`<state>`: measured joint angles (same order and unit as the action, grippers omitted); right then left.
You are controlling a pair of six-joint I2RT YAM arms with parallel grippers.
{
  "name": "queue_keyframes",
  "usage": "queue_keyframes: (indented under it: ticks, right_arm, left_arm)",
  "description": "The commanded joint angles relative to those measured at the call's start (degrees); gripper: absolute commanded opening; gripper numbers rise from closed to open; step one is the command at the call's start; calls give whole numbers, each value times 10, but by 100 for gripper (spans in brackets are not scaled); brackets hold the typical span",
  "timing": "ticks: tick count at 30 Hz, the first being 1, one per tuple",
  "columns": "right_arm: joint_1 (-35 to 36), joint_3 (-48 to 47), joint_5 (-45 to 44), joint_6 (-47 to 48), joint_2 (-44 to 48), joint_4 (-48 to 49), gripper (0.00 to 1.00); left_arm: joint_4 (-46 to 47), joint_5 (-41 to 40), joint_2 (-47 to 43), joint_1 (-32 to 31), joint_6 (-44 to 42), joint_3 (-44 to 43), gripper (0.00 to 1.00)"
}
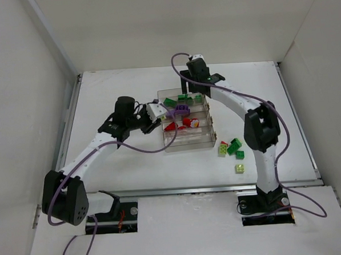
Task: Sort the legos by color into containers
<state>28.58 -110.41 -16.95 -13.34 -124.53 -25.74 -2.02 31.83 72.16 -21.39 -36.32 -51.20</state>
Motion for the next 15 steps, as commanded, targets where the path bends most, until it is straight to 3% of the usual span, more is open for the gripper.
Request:
queue_keyframes:
  ticks: [1,10,12,15]
  right_arm:
    - [4,49,-23,-13,132,35,86]
    - [4,297,-54,-41,350,61,86]
    - [4,325,-61,-56,376,61,86]
    - [4,360,-61,-62,420,56,87]
  left_arm:
    - [-59,24,7,-32,-105,13,0]
    - [-25,-4,71,-114,-137,25,0]
    - [-20,-9,87,-122,-137,18,7]
    - [-20,-3,111,-122,-137,12,25]
